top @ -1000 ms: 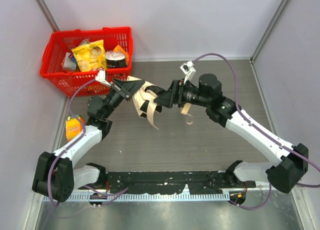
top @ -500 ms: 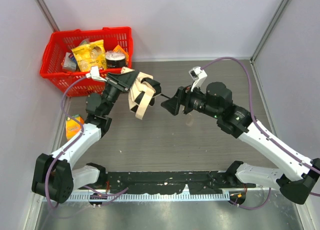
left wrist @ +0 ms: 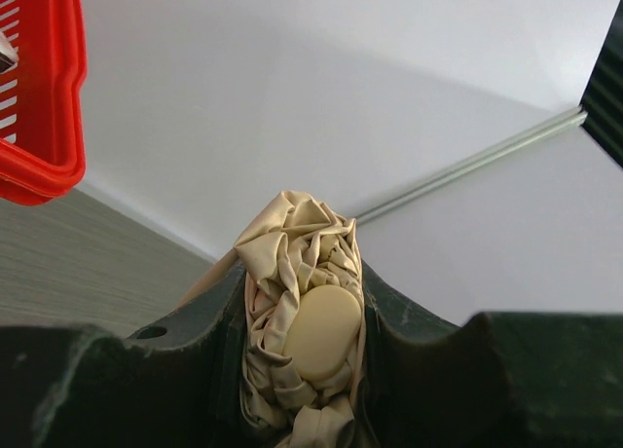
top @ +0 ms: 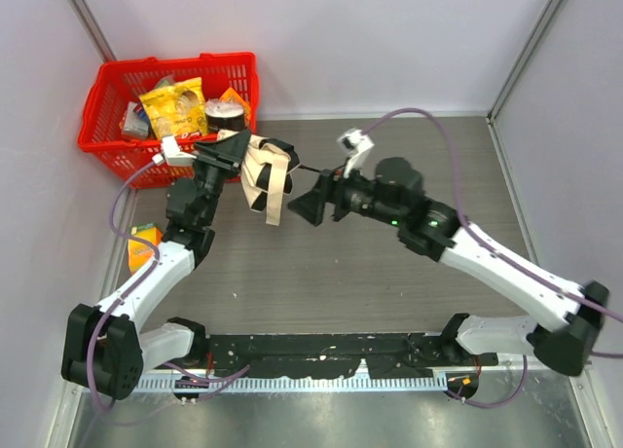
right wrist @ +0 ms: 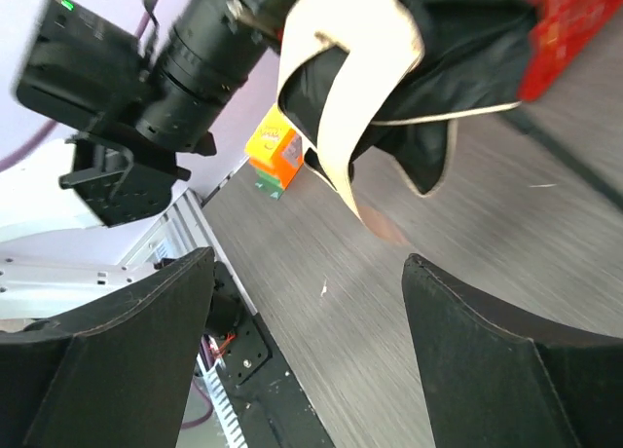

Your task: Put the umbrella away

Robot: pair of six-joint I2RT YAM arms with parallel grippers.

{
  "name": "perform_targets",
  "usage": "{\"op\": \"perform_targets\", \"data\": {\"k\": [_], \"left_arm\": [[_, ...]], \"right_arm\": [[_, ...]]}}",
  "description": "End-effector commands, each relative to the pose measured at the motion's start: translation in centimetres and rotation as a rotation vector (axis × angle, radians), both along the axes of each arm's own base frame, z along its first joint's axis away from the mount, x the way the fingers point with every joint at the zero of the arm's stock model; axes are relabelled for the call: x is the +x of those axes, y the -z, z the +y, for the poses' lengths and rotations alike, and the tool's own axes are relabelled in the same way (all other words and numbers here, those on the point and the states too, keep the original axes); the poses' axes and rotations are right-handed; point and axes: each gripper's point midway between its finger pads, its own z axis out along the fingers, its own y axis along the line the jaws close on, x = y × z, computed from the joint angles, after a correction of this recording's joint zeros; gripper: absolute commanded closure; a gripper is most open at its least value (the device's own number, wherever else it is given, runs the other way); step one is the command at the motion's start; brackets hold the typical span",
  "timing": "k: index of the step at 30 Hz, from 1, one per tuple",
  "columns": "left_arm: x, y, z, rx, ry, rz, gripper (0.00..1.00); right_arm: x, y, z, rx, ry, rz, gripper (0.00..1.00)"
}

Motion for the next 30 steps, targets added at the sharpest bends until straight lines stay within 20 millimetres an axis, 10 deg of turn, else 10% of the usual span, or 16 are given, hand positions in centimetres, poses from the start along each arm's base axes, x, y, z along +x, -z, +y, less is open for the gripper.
{"op": "perform_targets", "data": {"k": [1,8,15,20,26,30], "left_arm": [[-0.7,-4.4,2.3,-0.253,-0.054,-0.075,1.00],[-0.6,-4.1,2.7,-0.411,-0.023,-0.081,1.00],[-0.7,-4.6,3.3,-0.470,-0.031,-0.092,1.00],[-0.6,-4.8,3.1,-0.524,0.003,-0.098,1.00],[-0.7,-5.2,3.2,-0.559,0.014,-0.102,1.00],[-0.8,-5.5,3.2,-0.572,0.021,-0.107,1.00]], "right_arm": [[0.5,-0.5,5.9,0.122,-0.095,-0.036,0.18],[3.3,1.3,7.5,0.092,-0.032,-0.112,0.25],[2.9,2.7,9.0,0.072,-0.074,-0.133,0.78],[3.5,3.3,9.5,0.038,-0.042,-0.168,0.63],[3.6,2.0,10.5,0.057,-0.079,-0.212,0.74],[3.4,2.1,11.4,0.066,-0.114,-0.218,0.64]]}}
